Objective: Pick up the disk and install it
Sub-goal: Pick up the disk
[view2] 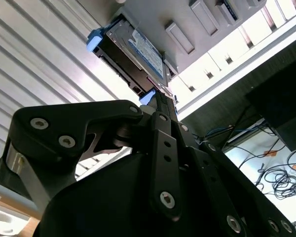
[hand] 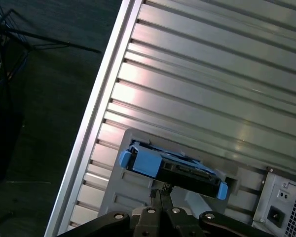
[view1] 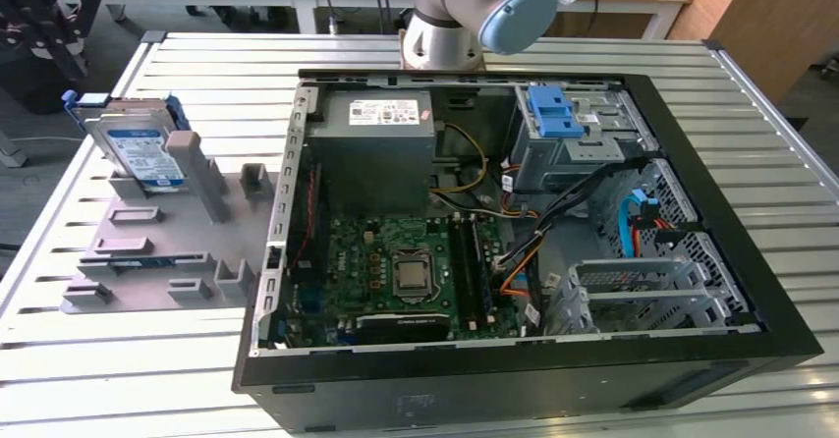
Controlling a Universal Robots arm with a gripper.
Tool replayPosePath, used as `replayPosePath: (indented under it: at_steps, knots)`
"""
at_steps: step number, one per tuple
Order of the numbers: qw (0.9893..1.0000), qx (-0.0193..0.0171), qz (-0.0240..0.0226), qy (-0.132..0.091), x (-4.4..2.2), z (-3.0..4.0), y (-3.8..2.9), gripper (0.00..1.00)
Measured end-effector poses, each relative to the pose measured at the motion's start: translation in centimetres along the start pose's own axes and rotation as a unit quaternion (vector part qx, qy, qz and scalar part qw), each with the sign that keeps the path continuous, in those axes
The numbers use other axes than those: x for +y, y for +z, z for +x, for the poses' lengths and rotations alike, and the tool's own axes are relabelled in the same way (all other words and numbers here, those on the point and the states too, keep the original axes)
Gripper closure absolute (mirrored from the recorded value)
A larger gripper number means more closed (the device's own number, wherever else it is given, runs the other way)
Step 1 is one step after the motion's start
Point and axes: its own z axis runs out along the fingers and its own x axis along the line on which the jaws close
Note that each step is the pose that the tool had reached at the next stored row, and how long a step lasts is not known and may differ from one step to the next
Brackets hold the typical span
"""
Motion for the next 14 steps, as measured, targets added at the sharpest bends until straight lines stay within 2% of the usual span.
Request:
replayPosePath:
  at_steps: [7, 14]
  knots:
    - [0.9997, 0.0009, -0.0002, -0.023, 0.00, 0.00, 0.02, 0.89]
    - [0.9990, 0.0019, -0.0003, -0.046, 0.00, 0.00, 0.03, 0.89]
